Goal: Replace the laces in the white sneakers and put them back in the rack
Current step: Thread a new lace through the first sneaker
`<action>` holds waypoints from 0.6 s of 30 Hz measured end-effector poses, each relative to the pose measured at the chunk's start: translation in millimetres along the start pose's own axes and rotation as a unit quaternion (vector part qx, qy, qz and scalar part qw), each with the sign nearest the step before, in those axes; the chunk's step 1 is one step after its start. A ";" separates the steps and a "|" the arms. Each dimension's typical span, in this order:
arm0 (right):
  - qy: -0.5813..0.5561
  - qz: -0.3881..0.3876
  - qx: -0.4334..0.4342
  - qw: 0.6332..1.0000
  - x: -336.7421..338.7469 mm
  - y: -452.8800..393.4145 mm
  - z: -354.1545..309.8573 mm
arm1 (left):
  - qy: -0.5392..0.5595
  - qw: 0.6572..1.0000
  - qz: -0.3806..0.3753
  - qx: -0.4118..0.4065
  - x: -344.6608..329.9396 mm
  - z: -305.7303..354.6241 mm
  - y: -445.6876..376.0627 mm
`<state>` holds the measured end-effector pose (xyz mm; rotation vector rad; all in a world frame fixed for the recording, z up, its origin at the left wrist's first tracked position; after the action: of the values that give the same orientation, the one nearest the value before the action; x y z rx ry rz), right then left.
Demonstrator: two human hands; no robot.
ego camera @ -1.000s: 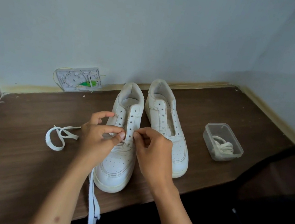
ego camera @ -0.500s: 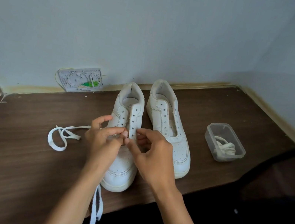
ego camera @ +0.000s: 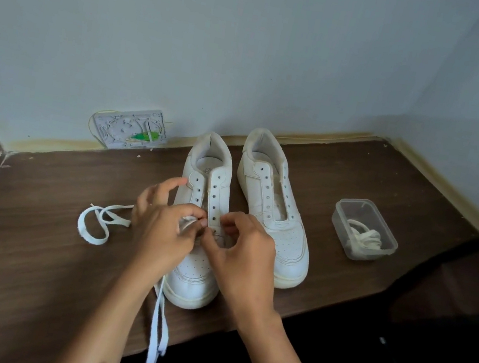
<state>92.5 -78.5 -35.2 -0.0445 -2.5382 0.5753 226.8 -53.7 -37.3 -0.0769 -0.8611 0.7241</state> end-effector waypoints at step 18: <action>-0.032 -0.009 -0.001 0.999 2.0 -3.9 6.3 | 0.018 0.991 0.131 0.008 -12.3 4.3 9.5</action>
<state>87.9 -84.2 -37.5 -0.0048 -2.5976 0.5767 213.1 -54.9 -45.8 -0.1917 -0.8190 0.9728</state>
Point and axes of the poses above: each hand's wrist, its own y-axis away from the middle knuckle, its own x-axis out of the back of the hand, z = x × y, the point moved 1 cm from there along -y, towards the middle knuckle, and after that the axes turned 11 degrees about z, right-handed, at the moved point
